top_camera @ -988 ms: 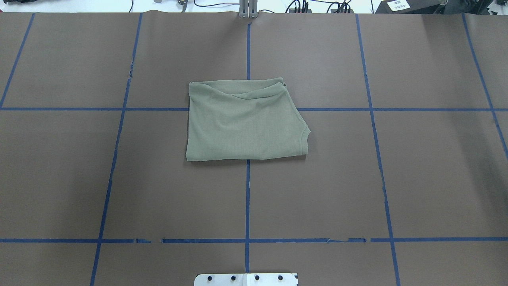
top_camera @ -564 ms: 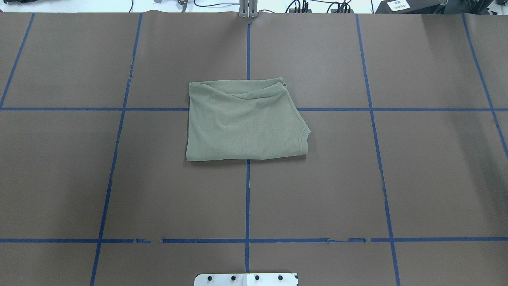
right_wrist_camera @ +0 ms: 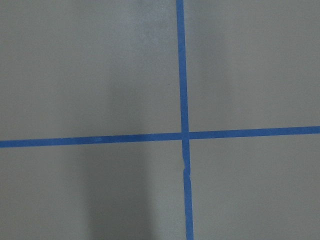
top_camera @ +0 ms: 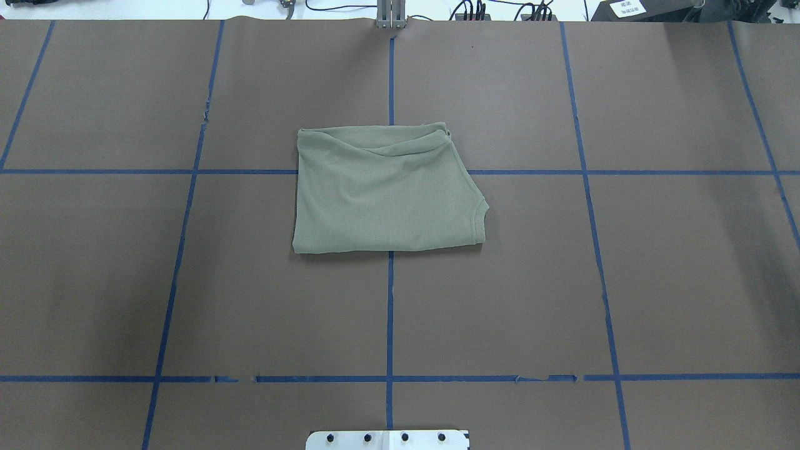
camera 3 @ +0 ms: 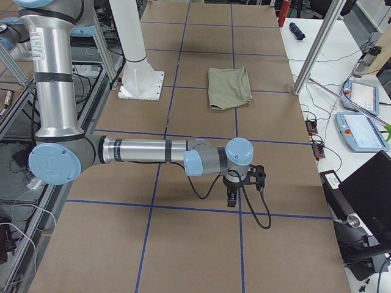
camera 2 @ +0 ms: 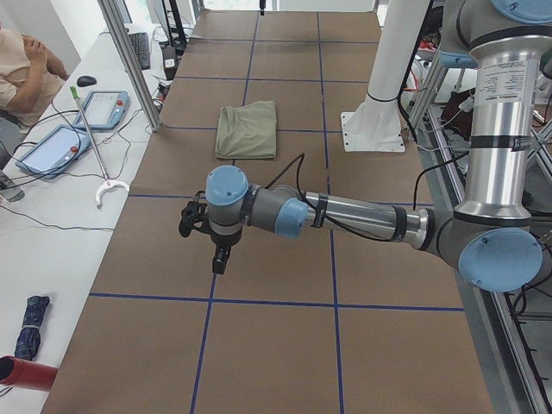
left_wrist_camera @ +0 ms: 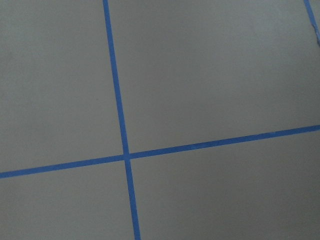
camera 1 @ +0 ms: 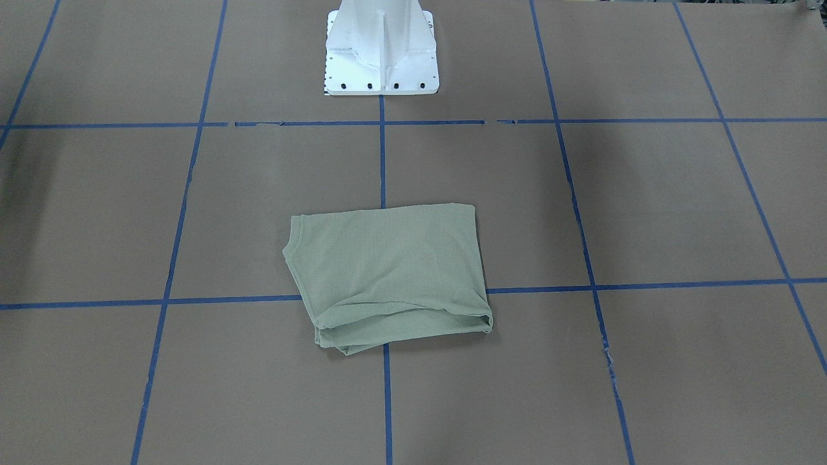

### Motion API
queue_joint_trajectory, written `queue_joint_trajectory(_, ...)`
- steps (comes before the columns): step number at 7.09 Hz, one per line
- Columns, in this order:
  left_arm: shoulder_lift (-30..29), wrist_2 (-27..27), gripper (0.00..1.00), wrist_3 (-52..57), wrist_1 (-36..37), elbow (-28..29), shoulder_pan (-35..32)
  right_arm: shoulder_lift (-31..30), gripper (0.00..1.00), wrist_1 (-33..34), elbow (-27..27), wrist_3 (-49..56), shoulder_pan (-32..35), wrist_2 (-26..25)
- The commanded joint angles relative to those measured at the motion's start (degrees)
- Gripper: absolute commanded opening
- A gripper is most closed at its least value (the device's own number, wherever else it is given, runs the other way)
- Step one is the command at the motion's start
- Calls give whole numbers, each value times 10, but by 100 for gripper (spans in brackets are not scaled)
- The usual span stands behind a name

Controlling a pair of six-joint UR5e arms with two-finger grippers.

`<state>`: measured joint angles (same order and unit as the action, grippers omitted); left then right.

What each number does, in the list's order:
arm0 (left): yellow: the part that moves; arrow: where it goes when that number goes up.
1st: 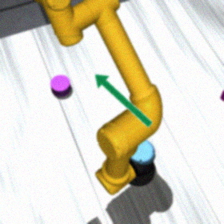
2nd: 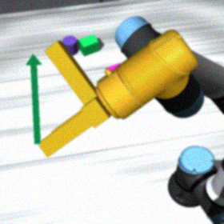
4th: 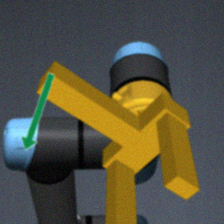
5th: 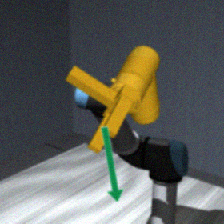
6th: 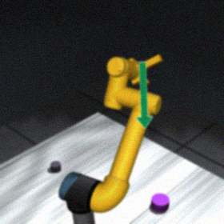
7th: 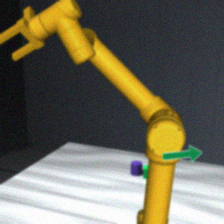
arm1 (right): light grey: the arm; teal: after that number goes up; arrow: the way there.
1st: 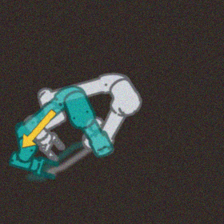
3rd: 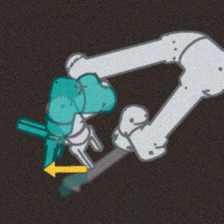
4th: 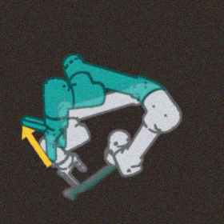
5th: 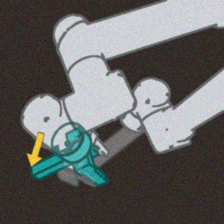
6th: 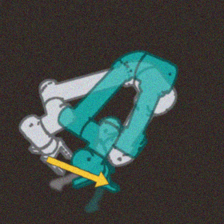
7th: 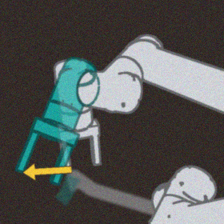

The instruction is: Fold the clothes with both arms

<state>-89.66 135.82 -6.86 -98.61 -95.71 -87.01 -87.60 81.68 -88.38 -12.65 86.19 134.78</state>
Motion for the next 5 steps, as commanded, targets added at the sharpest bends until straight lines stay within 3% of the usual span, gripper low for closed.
queue_joint_trajectory(1,0,3,100,-1,4,21,0,8,100,32,-14,0,27,1)
queue_joint_trajectory(2,-5,1,100,-1,3,21,0,12,100,64,-23,1,29,-2)
queue_joint_trajectory(5,-7,2,100,-4,5,-7,0,1,100,60,-22,1,28,-7)
